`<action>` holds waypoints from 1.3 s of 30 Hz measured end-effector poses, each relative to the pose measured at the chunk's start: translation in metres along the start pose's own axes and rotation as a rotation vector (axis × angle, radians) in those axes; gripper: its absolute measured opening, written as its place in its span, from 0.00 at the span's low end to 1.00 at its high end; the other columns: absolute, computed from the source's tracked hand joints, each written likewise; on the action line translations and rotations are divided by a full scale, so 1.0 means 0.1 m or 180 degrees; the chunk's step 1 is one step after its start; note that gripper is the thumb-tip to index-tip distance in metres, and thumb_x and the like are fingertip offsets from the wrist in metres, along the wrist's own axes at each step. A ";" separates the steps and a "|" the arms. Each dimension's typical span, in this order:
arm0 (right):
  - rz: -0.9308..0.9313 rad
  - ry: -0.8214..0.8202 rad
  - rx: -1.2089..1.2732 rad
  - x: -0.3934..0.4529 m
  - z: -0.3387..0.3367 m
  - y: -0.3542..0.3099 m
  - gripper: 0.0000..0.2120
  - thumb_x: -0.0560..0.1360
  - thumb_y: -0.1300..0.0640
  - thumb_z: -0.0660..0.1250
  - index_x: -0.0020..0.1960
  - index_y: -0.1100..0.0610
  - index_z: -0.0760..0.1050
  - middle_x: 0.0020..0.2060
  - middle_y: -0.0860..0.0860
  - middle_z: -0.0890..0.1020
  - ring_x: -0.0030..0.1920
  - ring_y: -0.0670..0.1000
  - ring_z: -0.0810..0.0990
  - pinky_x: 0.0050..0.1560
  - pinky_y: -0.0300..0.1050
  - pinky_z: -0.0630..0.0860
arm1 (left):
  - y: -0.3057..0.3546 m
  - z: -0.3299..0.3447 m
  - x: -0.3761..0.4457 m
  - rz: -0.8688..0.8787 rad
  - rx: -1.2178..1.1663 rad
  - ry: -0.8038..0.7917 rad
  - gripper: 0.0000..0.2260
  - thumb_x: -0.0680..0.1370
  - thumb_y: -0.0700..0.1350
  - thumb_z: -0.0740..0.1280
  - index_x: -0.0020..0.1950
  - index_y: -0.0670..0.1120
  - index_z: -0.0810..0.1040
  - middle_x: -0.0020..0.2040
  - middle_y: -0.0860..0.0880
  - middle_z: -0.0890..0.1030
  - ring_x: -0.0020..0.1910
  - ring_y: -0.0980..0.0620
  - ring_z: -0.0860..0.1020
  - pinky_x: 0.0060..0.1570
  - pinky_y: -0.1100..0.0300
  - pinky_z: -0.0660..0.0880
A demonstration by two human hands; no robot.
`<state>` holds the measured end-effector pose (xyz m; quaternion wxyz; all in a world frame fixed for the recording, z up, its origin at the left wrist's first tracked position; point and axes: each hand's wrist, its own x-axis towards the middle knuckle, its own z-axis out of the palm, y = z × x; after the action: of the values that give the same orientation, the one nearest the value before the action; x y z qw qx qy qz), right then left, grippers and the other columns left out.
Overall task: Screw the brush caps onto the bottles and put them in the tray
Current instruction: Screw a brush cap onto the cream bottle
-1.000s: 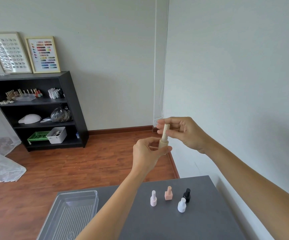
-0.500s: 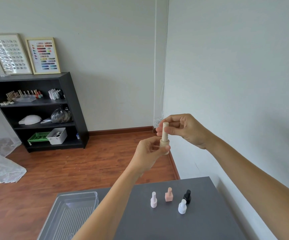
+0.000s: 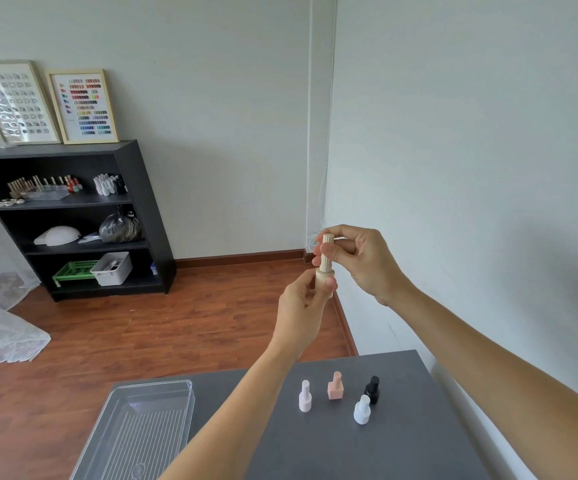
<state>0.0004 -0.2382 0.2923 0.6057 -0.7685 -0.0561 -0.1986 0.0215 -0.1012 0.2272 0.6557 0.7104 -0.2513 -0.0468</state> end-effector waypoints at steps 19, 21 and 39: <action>0.0959 0.0042 -0.0946 -0.55 -0.17 1.08 0.02 0.73 0.56 0.74 0.44 0.50 0.83 0.37 0.51 0.85 0.38 0.55 0.80 0.41 0.48 0.75 | -1.51 -0.07 -0.27 -0.1471 0.2036 -0.1145 0.28 0.74 0.45 0.73 0.74 0.50 0.71 0.65 0.46 0.76 0.62 0.48 0.75 0.60 0.56 0.74; 0.1067 0.0021 -0.1061 -0.61 -0.20 1.20 0.03 0.72 0.57 0.75 0.45 0.52 0.83 0.37 0.52 0.85 0.39 0.55 0.81 0.43 0.48 0.77 | -1.71 0.00 -0.35 -0.1607 0.2344 -0.1153 0.24 0.76 0.42 0.68 0.73 0.48 0.72 0.63 0.45 0.76 0.60 0.46 0.76 0.58 0.52 0.76; 0.0790 -0.0708 -0.1299 -0.42 0.11 1.41 0.07 0.69 0.62 0.77 0.45 0.53 0.85 0.38 0.44 0.86 0.41 0.44 0.85 0.46 0.37 0.80 | -1.57 -0.36 -0.53 -0.1538 0.1793 0.0148 0.02 0.74 0.39 0.66 0.44 0.43 0.79 0.38 0.52 0.84 0.35 0.51 0.72 0.32 0.62 0.67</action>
<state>0.0110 -0.2582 0.1463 0.4480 -0.8928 0.0134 -0.0443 0.0362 -0.0441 0.0678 0.4100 0.9027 -0.0644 -0.1131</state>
